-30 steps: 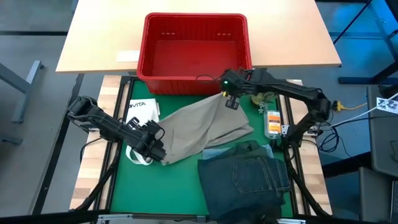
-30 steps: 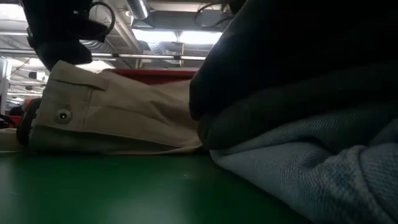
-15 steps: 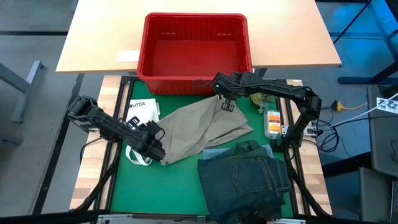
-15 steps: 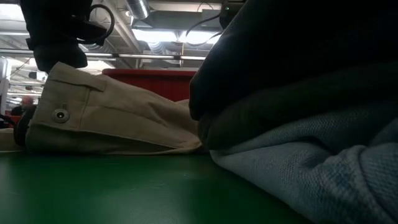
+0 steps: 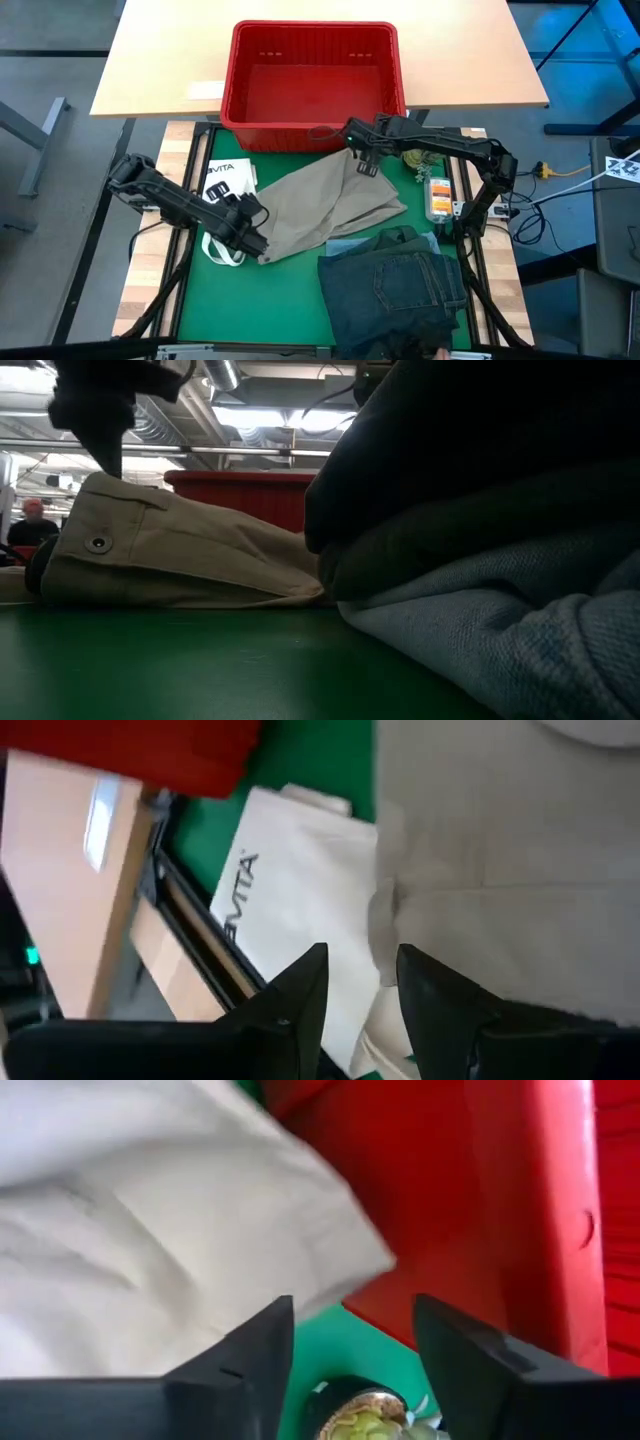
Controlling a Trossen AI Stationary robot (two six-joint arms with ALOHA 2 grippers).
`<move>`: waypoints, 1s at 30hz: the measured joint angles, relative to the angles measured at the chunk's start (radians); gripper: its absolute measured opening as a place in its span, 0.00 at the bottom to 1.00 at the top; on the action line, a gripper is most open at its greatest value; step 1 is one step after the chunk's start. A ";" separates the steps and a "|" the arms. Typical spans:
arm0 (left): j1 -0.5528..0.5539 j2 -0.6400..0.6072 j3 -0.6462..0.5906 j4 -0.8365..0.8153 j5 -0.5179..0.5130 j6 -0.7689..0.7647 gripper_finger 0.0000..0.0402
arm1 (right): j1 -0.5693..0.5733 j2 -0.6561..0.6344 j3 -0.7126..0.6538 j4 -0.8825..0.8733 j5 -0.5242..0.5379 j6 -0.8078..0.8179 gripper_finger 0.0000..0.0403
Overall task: Fold Laundry from Bin
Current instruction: Fold the brown shorts
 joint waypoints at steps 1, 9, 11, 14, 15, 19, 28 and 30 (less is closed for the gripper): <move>-0.006 -0.001 0.009 0.000 0.002 0.037 0.29 | 0.000 0.000 0.000 -0.011 0.000 0.000 0.53; -0.122 -0.009 0.014 0.028 0.129 0.229 0.29 | 0.000 0.000 0.000 -0.104 0.000 -0.001 0.59; -0.165 -0.009 0.014 0.032 0.128 0.232 0.29 | 0.000 0.000 0.000 -0.117 -0.004 -0.001 0.59; -0.219 -0.010 0.008 0.070 0.093 0.233 0.29 | 0.000 0.000 0.000 -0.118 -0.021 -0.001 0.59; -0.233 -0.010 -0.001 0.095 0.081 0.233 0.29 | 0.000 0.000 0.000 -0.118 -0.031 -0.001 0.59; -0.271 -0.010 -0.060 0.190 0.053 0.233 0.29 | 0.000 0.000 0.000 -0.117 -0.063 -0.001 0.59; -0.271 -0.009 -0.167 0.305 -0.074 0.239 0.29 | 0.000 0.000 0.000 -0.114 -0.064 -0.001 0.59; -0.263 -0.009 -0.198 0.346 -0.059 0.269 0.29 | 0.000 0.000 0.000 -0.114 -0.064 -0.001 0.59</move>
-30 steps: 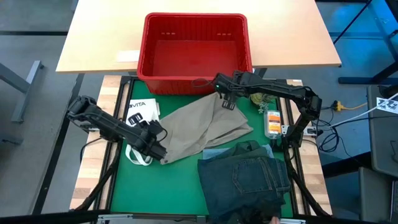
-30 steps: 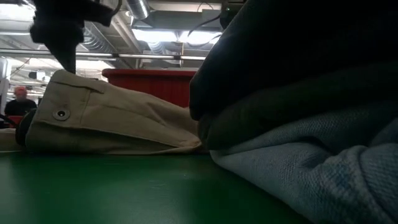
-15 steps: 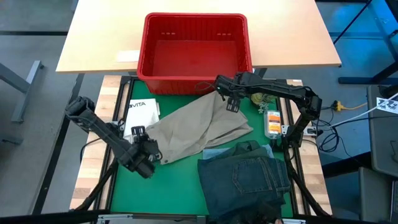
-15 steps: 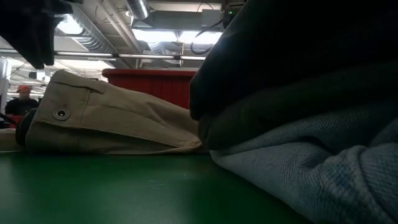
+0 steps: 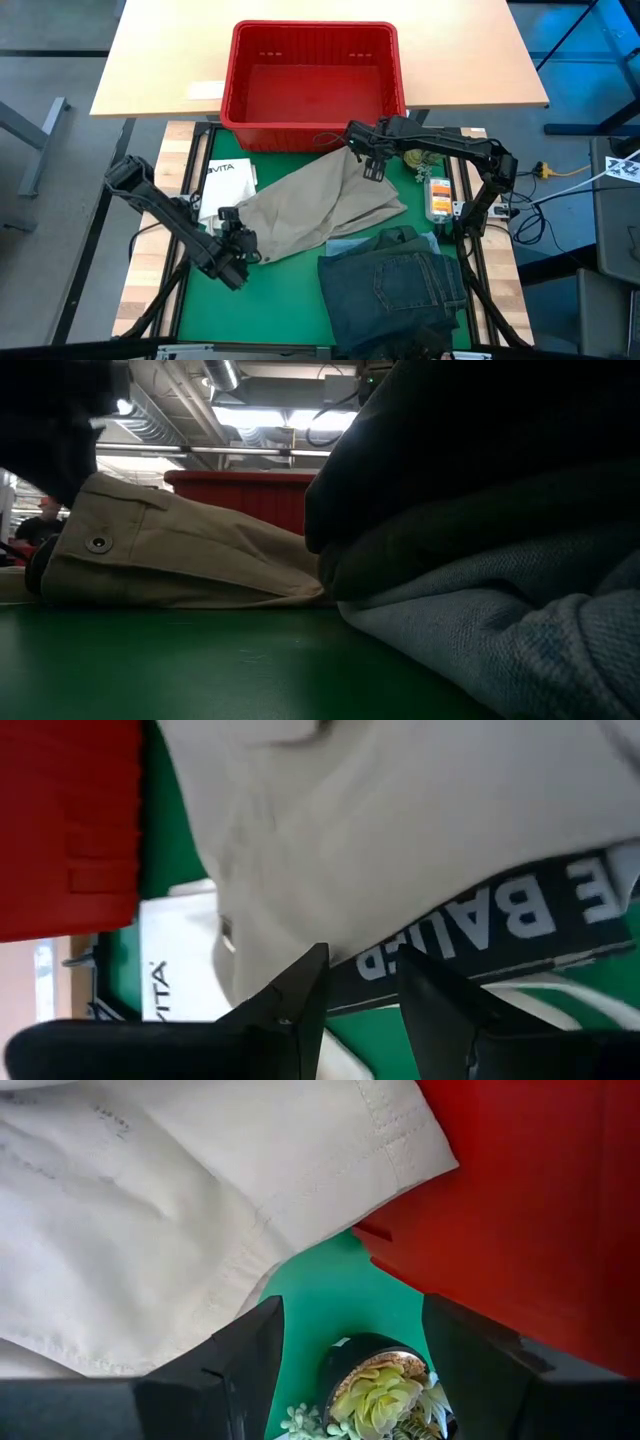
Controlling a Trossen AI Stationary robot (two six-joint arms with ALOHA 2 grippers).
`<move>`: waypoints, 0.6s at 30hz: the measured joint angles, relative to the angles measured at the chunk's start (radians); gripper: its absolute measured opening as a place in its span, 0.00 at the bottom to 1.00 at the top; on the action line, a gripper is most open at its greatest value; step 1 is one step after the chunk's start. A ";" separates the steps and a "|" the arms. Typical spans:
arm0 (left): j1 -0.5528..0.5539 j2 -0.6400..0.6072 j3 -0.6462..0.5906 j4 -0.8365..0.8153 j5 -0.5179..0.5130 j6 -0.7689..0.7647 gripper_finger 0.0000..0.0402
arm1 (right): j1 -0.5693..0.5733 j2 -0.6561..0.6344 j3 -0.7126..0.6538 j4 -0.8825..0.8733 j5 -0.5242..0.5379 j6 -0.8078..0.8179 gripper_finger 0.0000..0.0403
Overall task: Fold Laundry from Bin
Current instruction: Fold the brown shorts
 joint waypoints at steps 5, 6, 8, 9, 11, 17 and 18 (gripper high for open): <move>0.024 0.000 -0.069 0.064 -0.048 -0.021 0.28 | 0.000 0.000 0.000 0.000 0.000 0.000 0.59; 0.029 0.000 -0.075 0.063 -0.084 -0.043 0.28 | 0.000 0.000 0.000 0.000 0.000 0.000 0.59; 0.039 0.000 -0.078 0.062 -0.138 -0.062 0.28 | 0.000 0.000 0.000 0.000 -0.003 0.000 0.59; 0.044 0.000 -0.078 0.064 -0.155 -0.062 0.28 | 0.000 0.000 0.000 0.000 -0.010 0.000 0.59; 0.052 0.000 -0.078 0.063 -0.181 -0.062 0.28 | 0.000 0.000 0.000 0.000 -0.024 0.000 0.59; 0.088 0.000 -0.078 0.064 -0.181 -0.070 0.24 | 0.001 0.000 0.000 0.004 -0.035 0.000 0.59; 0.096 0.000 -0.078 0.063 -0.169 -0.071 0.21 | 0.001 0.000 0.000 0.004 -0.035 0.000 0.59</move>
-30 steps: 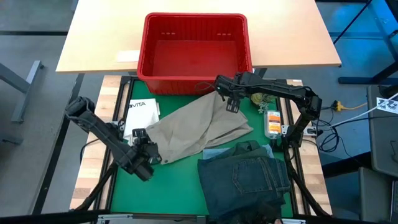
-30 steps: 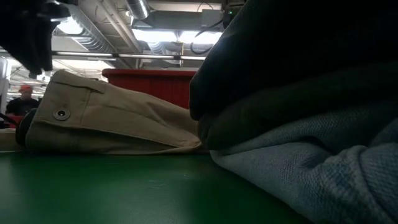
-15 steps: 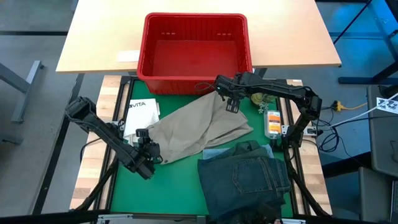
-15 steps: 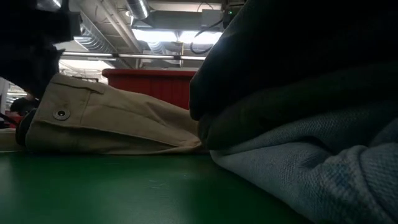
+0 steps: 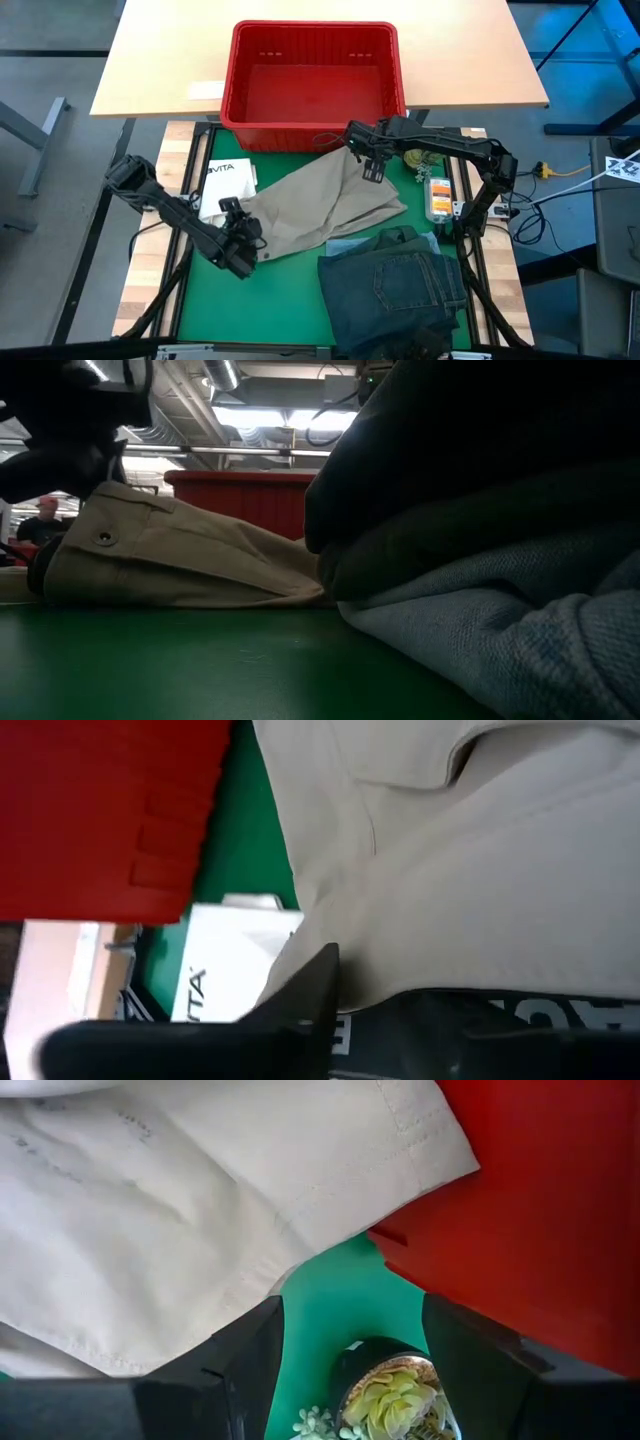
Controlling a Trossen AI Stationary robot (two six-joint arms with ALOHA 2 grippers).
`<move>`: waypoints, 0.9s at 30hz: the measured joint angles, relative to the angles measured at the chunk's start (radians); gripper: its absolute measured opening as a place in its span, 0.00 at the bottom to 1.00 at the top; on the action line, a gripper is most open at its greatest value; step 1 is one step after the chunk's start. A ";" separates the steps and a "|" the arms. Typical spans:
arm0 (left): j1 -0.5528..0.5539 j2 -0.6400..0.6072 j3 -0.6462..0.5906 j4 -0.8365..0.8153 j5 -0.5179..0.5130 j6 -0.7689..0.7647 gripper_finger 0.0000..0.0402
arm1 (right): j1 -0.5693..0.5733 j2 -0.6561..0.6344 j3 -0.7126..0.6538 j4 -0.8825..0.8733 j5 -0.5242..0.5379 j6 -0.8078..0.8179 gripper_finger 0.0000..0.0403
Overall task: Fold Laundry from Bin
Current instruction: Fold the brown shorts
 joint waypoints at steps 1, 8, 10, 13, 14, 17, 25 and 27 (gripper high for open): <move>0.009 0.000 0.000 -0.001 0.015 0.000 0.17 | 0.000 0.000 0.000 -0.003 0.000 0.002 0.59; 0.065 0.000 0.000 -0.214 0.068 -0.187 0.02 | 0.000 0.000 0.000 -0.020 -0.176 0.026 0.59; 0.079 0.000 0.000 -0.283 0.111 -0.237 0.01 | 0.000 0.003 0.000 0.001 -0.220 0.027 0.59; 0.087 0.000 0.000 -0.303 0.158 -0.252 0.01 | 0.000 0.009 0.000 0.024 -0.283 0.026 0.59; 0.086 0.000 0.000 -0.298 0.166 -0.252 0.01 | 0.000 0.012 0.000 0.033 -0.308 0.027 0.59; 0.086 0.000 0.000 -0.263 0.188 -0.228 0.01 | 0.004 0.023 -0.001 0.034 -0.413 0.027 0.59; 0.086 0.001 0.000 -0.239 0.223 -0.204 0.01 | 0.088 0.106 -0.001 0.028 -0.425 0.020 0.59; 0.086 0.001 0.000 -0.237 0.224 -0.204 0.01 | 0.113 0.112 -0.001 0.014 -0.415 -0.020 0.59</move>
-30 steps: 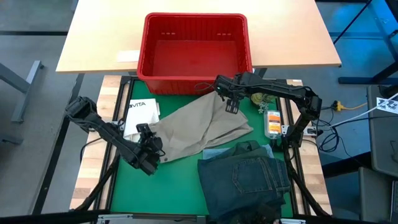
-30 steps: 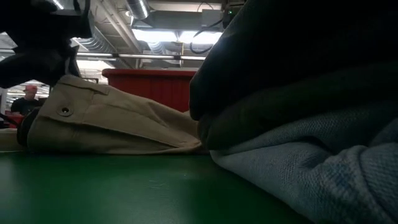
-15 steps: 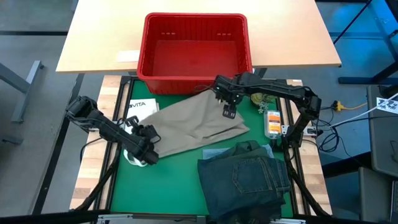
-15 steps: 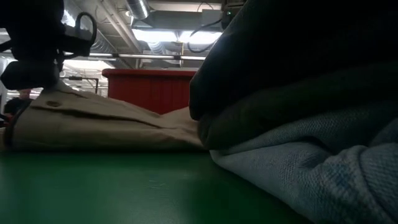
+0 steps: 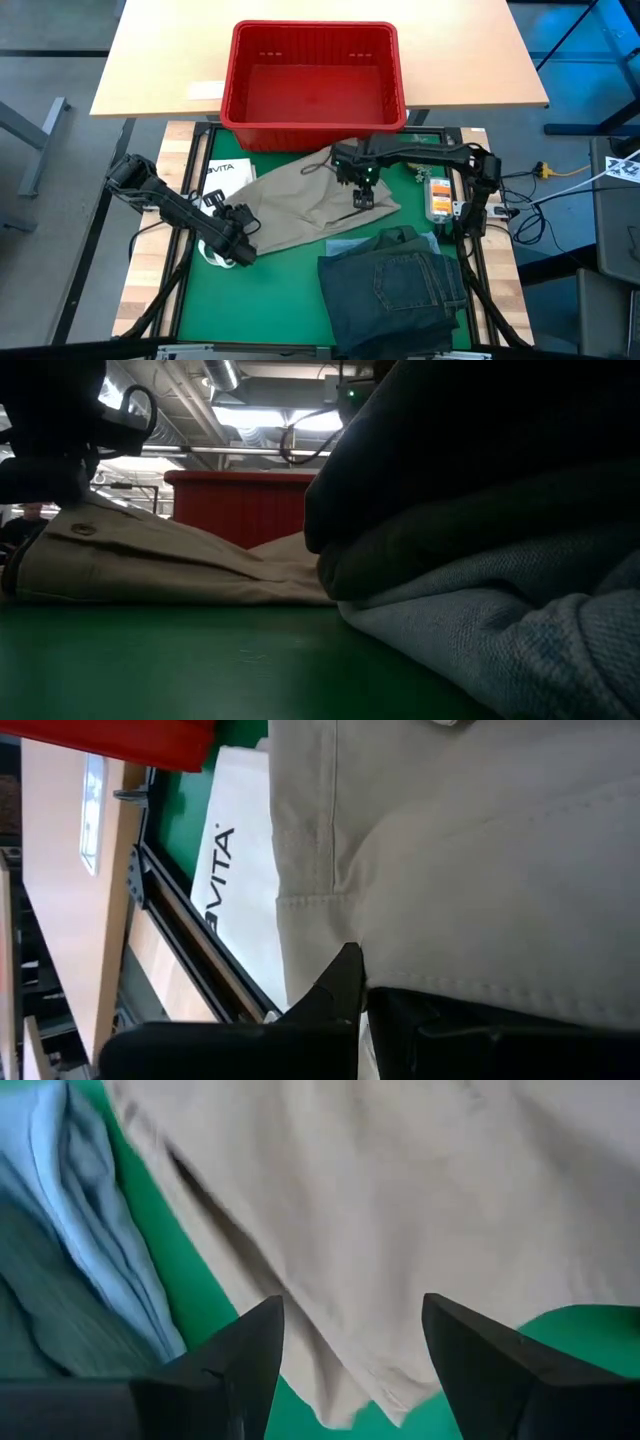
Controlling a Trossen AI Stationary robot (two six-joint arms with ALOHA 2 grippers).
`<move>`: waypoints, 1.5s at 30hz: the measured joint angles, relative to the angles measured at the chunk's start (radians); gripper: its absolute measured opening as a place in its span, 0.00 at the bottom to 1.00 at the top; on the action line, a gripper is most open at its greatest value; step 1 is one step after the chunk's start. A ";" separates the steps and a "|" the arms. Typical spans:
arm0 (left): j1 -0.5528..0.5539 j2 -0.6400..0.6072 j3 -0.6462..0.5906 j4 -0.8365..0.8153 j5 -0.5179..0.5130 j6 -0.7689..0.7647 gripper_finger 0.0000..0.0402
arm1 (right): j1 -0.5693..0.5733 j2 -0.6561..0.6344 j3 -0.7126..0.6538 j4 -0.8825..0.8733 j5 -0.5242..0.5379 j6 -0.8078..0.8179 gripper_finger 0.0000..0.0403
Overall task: Fold Laundry from Bin
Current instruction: Fold the brown shorts
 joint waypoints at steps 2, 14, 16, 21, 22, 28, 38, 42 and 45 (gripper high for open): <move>0.000 0.000 0.000 0.007 0.001 0.000 0.01 | 0.026 0.000 0.000 -0.024 0.040 -0.053 0.59; 0.000 0.000 0.000 0.080 0.003 0.003 0.01 | 0.053 -0.079 -0.162 -0.039 0.037 -0.095 0.59; 0.000 0.000 0.000 0.083 0.003 0.003 0.01 | 0.036 -0.107 -0.215 -0.002 0.030 -0.076 0.59; 0.000 0.000 0.000 0.083 0.002 0.003 0.01 | -0.026 -0.145 -0.292 0.048 0.024 -0.057 0.59; 0.000 0.000 0.000 0.084 0.002 0.004 0.01 | -0.045 -0.146 -0.302 0.057 0.023 -0.056 0.59; 0.000 0.000 0.000 0.088 0.002 0.004 0.01 | -0.181 -0.146 -0.328 0.102 -0.128 0.024 0.59; 0.000 0.000 0.000 0.112 0.001 0.004 0.01 | -0.317 -0.146 -0.328 0.091 -0.188 0.183 0.59; 0.000 0.000 0.000 0.113 0.001 0.004 0.01 | -0.309 -0.146 -0.337 0.099 -0.170 0.187 0.59; 0.000 0.000 0.000 0.113 0.000 0.004 0.01 | -0.301 -0.146 -0.380 0.105 -0.167 0.202 0.59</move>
